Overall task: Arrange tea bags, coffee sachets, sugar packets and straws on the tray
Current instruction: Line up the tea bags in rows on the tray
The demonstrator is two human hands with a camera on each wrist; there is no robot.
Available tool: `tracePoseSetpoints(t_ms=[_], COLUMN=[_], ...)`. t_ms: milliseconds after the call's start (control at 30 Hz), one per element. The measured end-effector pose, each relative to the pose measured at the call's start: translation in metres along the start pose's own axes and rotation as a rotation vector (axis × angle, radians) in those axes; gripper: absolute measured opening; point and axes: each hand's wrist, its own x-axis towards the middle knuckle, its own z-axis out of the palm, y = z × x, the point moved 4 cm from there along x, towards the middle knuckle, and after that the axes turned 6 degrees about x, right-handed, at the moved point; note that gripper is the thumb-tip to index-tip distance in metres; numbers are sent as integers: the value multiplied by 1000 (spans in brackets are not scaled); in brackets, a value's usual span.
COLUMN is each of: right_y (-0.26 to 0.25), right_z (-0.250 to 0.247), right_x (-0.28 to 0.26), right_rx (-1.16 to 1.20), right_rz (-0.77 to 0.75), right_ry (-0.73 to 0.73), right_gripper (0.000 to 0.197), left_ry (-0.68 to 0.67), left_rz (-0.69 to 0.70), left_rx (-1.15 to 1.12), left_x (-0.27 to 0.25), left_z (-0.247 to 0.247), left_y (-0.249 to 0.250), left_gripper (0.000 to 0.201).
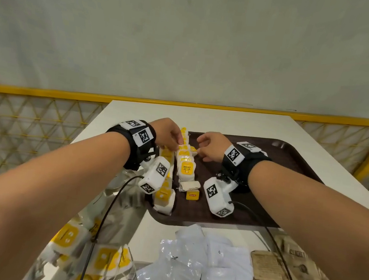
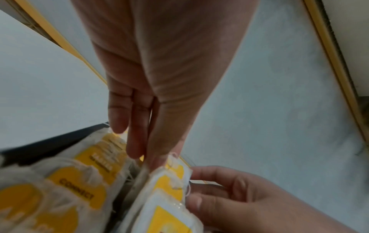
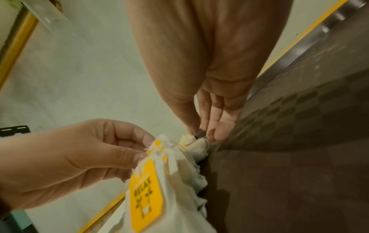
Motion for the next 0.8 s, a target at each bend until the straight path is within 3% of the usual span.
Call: tracePoseSetpoints(t_ms=[100, 333, 433, 533, 800], right_y=[-2, -8, -14, -18, -8], right_z=[9, 11, 6, 8, 18], right_x=[2, 7, 2, -2, 19], right_rx=[-54, -203, -164, -102, -78], right_rz=[50, 41, 46, 81, 66], right_ry=[4, -55, -146, -229, -116], right_gripper=[41, 53, 33, 27, 17], left_ry=[-3, -44, -78, -79, -15], left_rz=[52, 123, 133, 130, 61], left_rx=[160, 276, 285, 303, 301], left_x=[-1, -1, -2, -3, 2], left_z=[4, 6, 5, 4, 1], left_y=[3, 9, 8, 5, -2], left_gripper=[13, 19, 19, 20, 28])
